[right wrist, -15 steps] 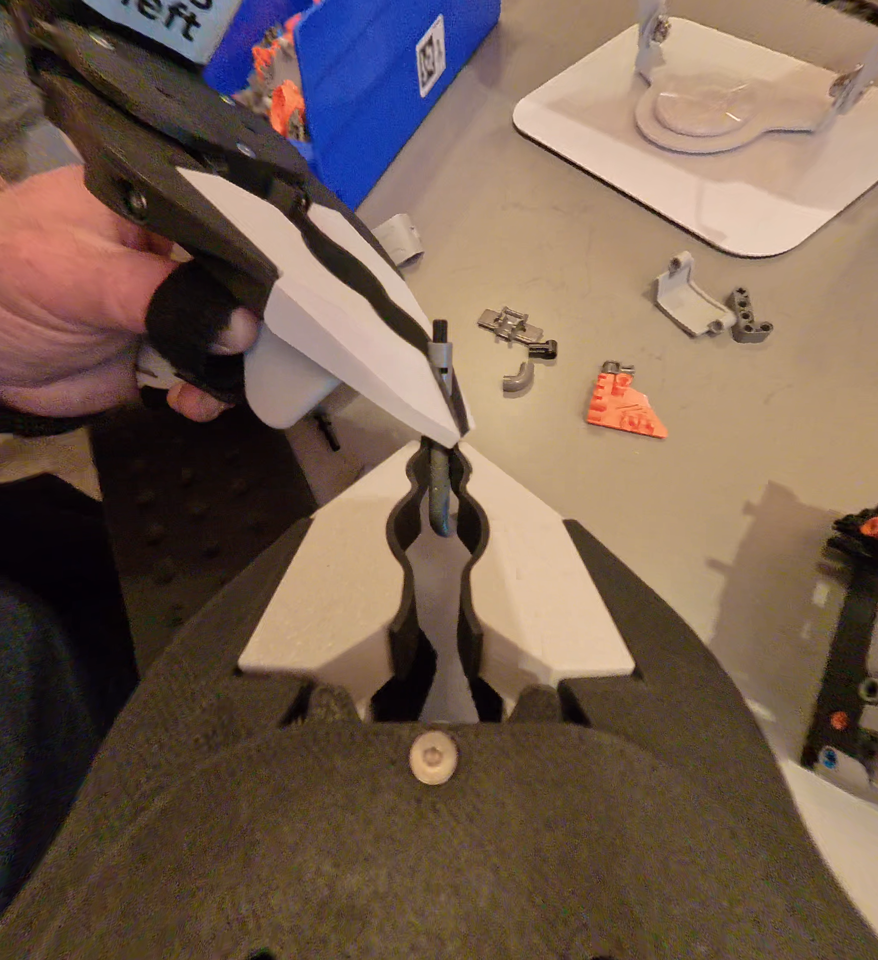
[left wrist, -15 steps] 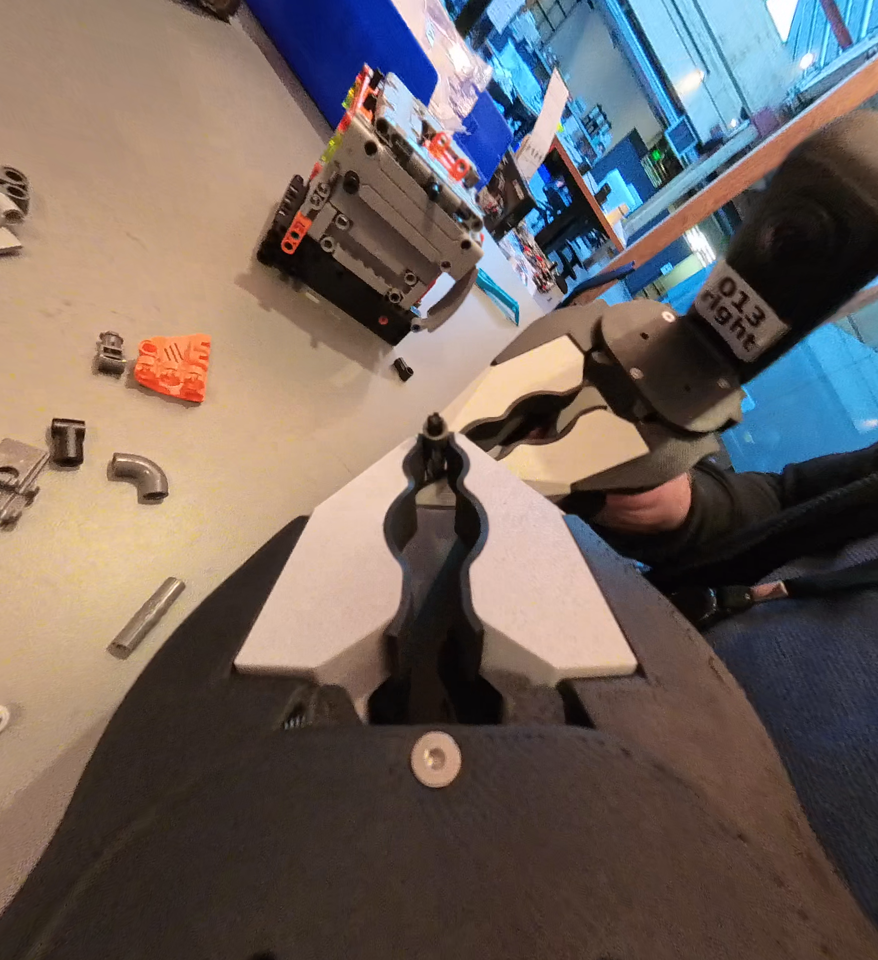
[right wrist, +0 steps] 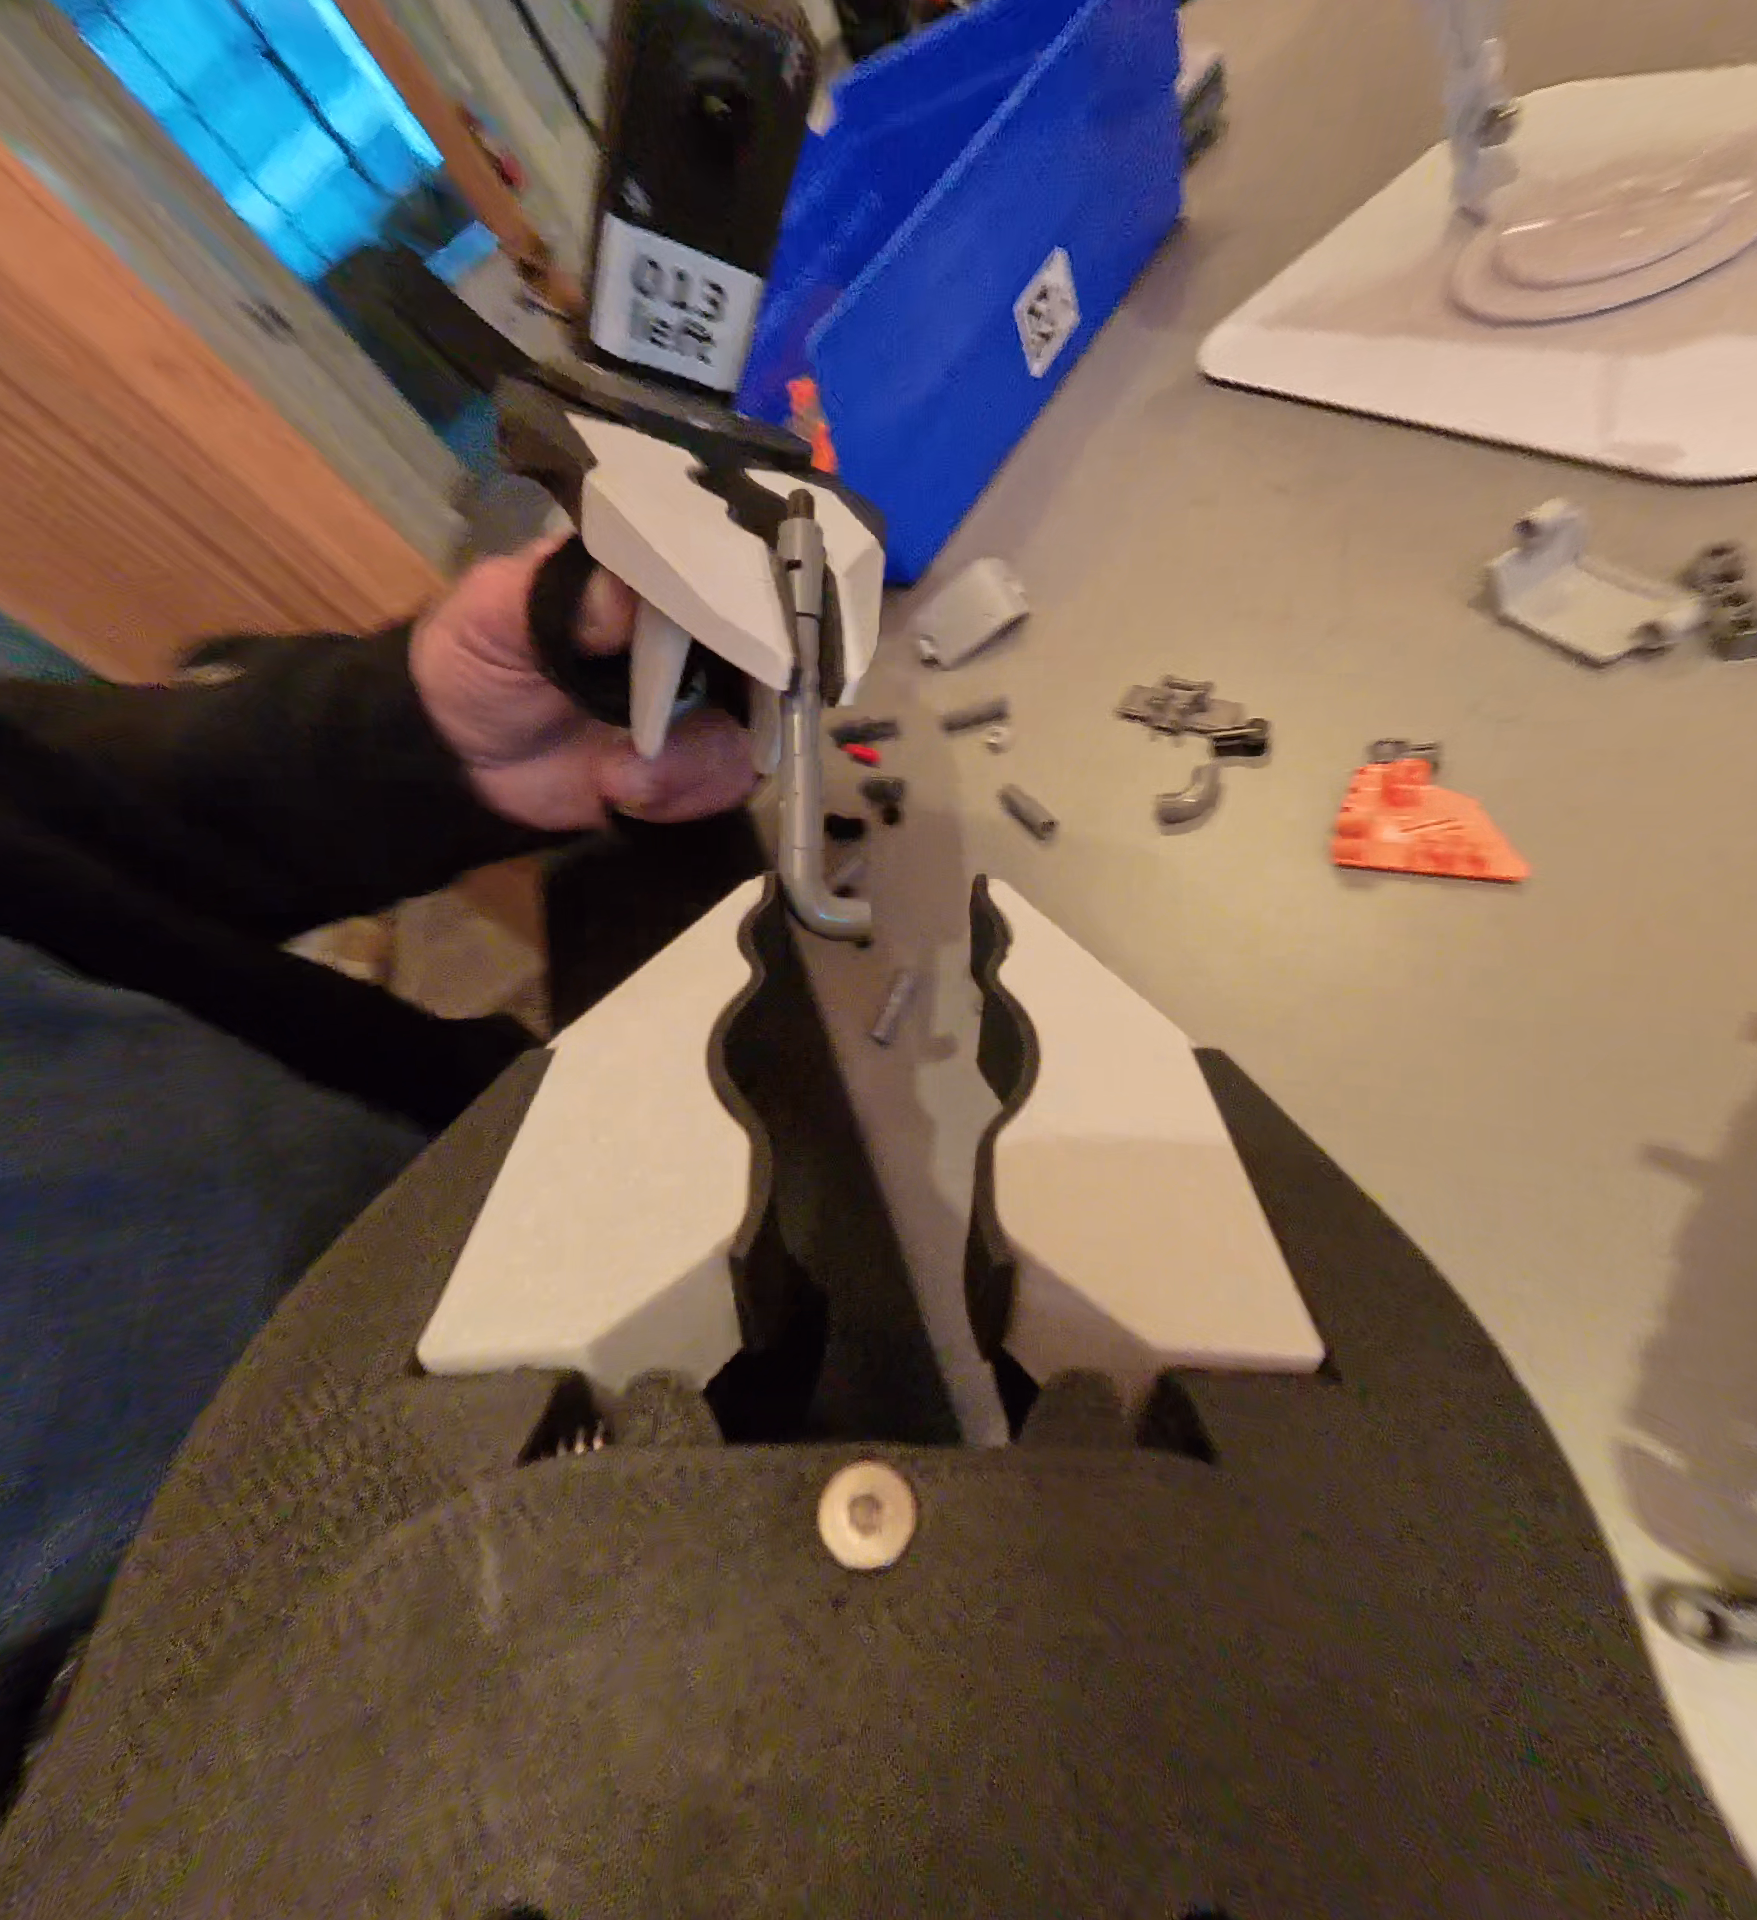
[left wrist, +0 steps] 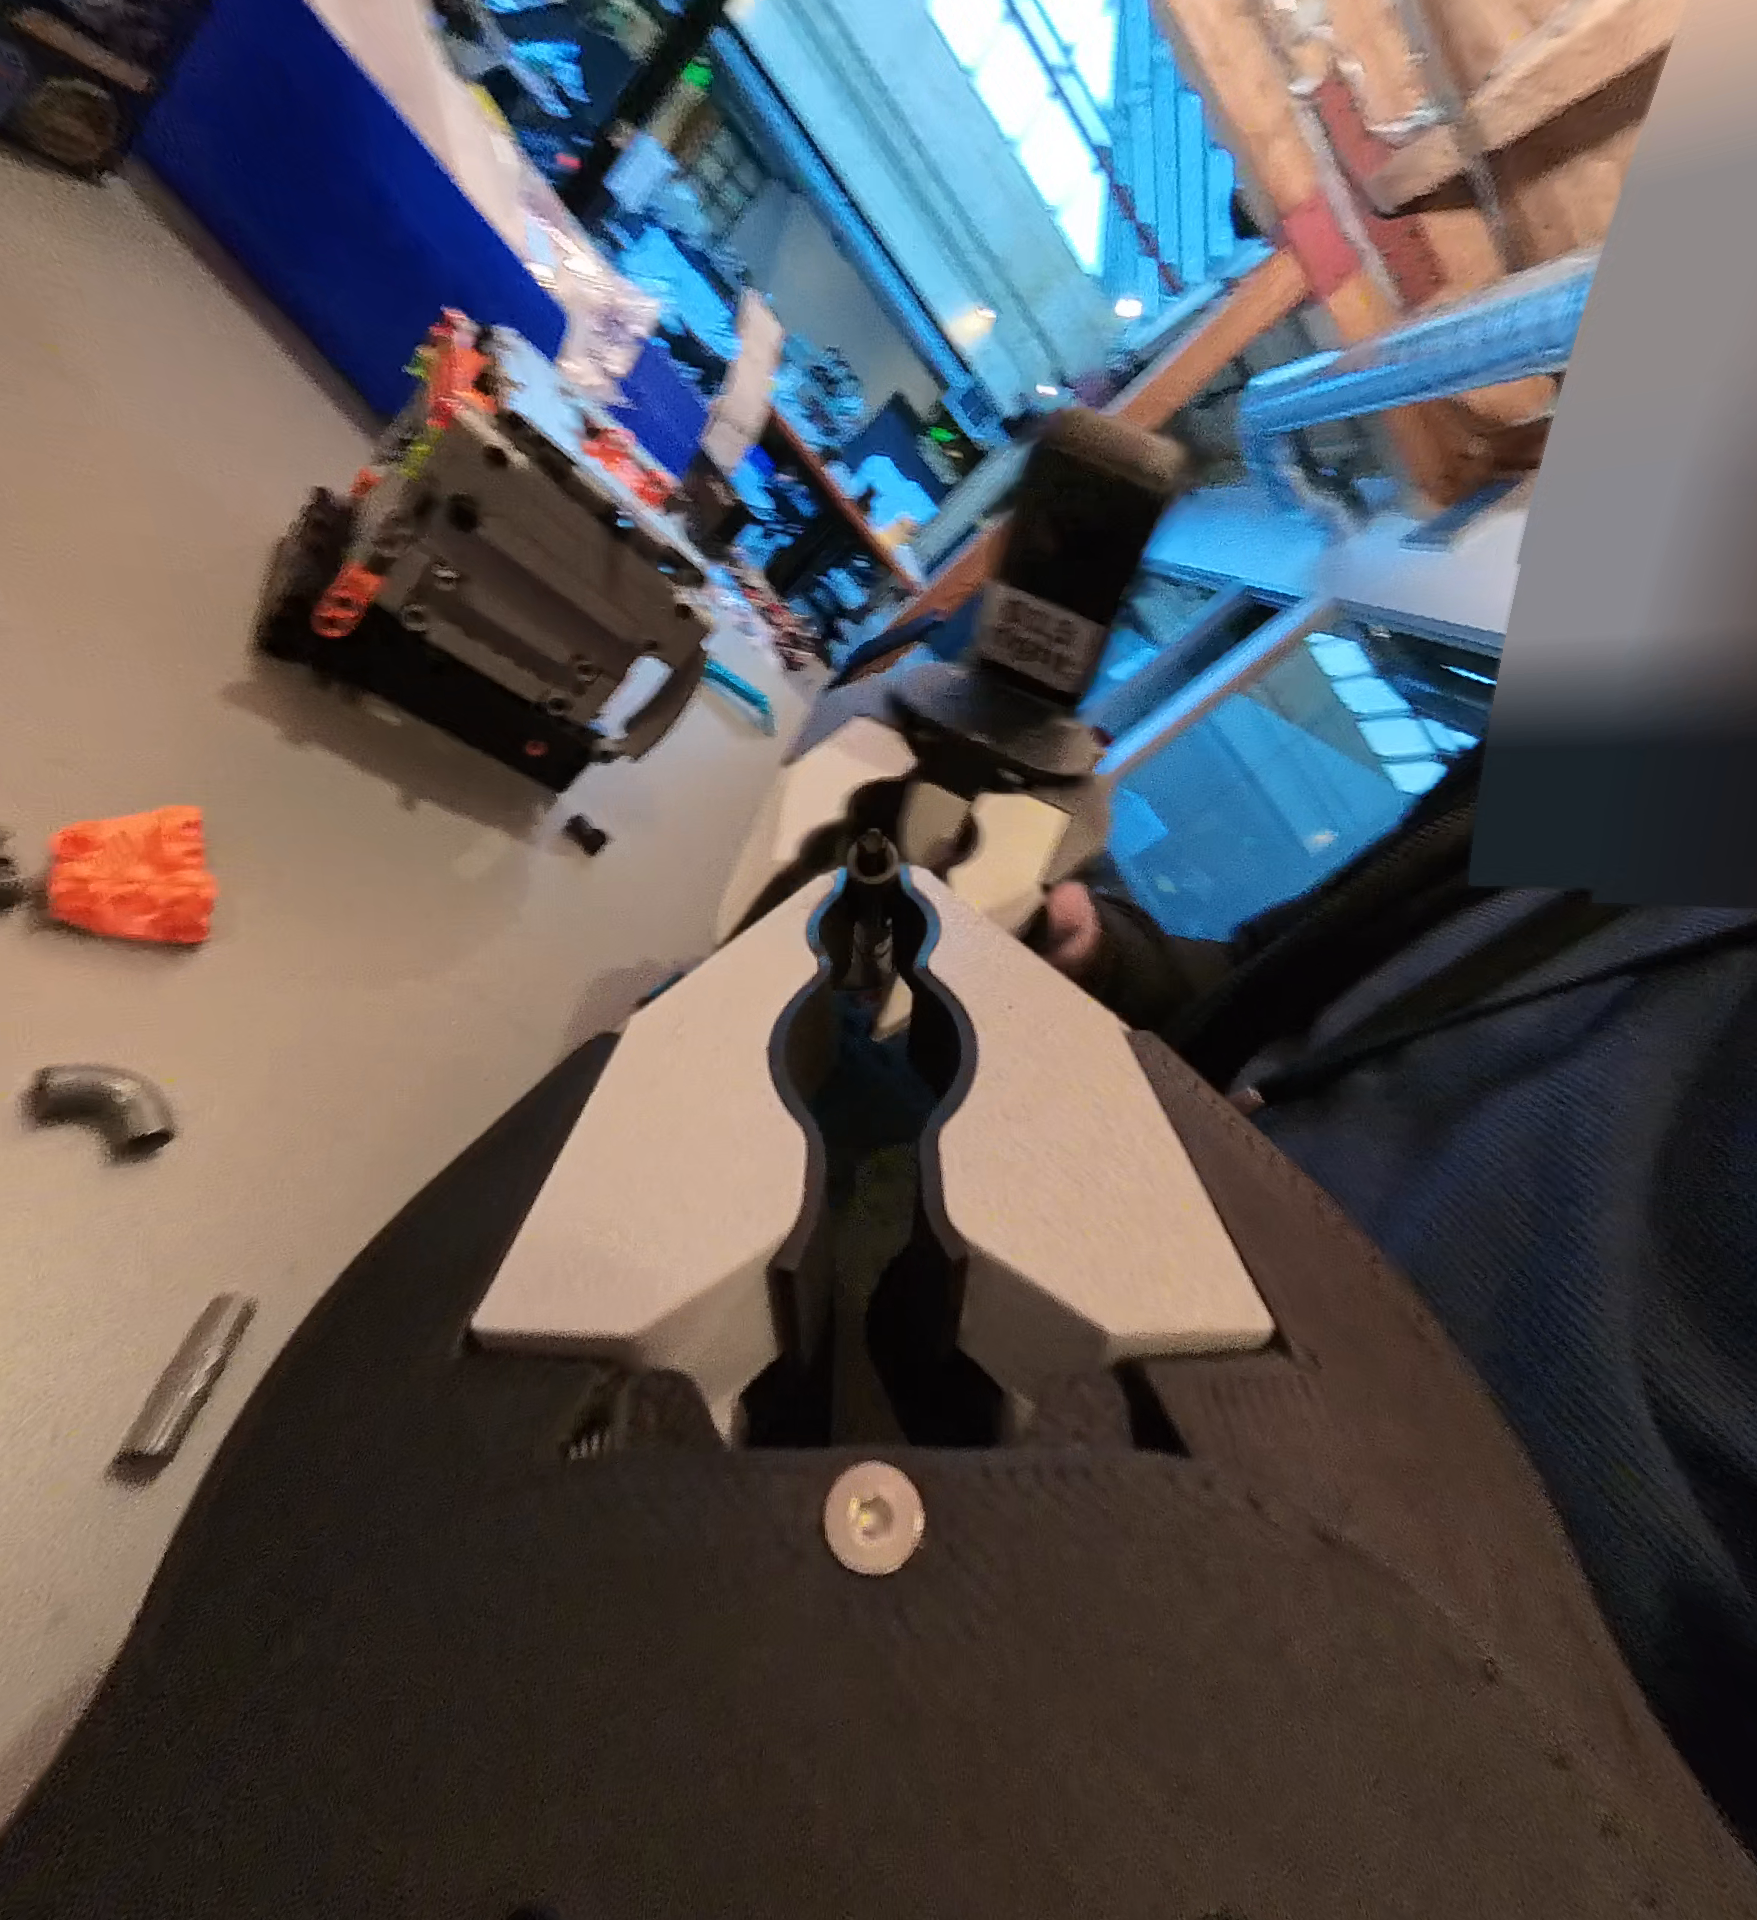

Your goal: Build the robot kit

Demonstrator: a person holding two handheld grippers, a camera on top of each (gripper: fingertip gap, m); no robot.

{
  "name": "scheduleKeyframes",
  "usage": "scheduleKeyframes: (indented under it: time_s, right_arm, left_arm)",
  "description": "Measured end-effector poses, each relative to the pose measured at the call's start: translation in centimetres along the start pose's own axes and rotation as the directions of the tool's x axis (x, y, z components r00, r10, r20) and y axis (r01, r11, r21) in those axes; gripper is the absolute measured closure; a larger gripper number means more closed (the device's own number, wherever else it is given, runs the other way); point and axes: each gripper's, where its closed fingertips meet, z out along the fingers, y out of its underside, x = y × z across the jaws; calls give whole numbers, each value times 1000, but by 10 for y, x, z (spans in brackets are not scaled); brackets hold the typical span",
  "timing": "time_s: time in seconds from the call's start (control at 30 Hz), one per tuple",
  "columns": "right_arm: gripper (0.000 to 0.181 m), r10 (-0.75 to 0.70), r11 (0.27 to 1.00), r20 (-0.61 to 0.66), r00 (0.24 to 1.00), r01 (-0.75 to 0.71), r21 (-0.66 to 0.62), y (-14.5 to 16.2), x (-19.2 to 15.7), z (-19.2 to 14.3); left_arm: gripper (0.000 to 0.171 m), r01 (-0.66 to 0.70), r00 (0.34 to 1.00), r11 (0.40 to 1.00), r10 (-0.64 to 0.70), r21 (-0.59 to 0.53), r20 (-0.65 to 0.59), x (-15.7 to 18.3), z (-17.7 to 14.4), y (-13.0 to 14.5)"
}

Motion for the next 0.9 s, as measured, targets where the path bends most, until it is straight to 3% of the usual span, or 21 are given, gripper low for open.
scheduleKeyframes:
  time_s: [0.07,0.17,0.33,0.6,0.8,0.9]
  right_arm:
    - [155,53,998,111,992,-55,11,0,-9,-2]
    - [169,0,1000,133,991,-2,12,1,-16,-2]
    - [170,-71,997,40,997,70,33,-3,-15,-1]
    - [170,-245,970,-282,928,234,-71,-1,2,5]
    - [171,-342,940,-359,868,321,-118,-3,-3,14]
    - [171,-342,940,-299,891,325,-105,-2,-12,19]
  left_arm:
    - [168,-10,1000,1000,10,-9,-22,1,0,0]
    - [168,-20,998,1000,19,-20,-65,6,1,1]
    - [168,7,997,1000,-5,15,-74,5,2,-4]
    - [163,65,997,991,-69,120,32,-8,1,-2]
    - [168,48,991,991,-62,121,115,-10,-5,-5]
    - [168,61,992,993,-72,103,107,-7,-10,-5]
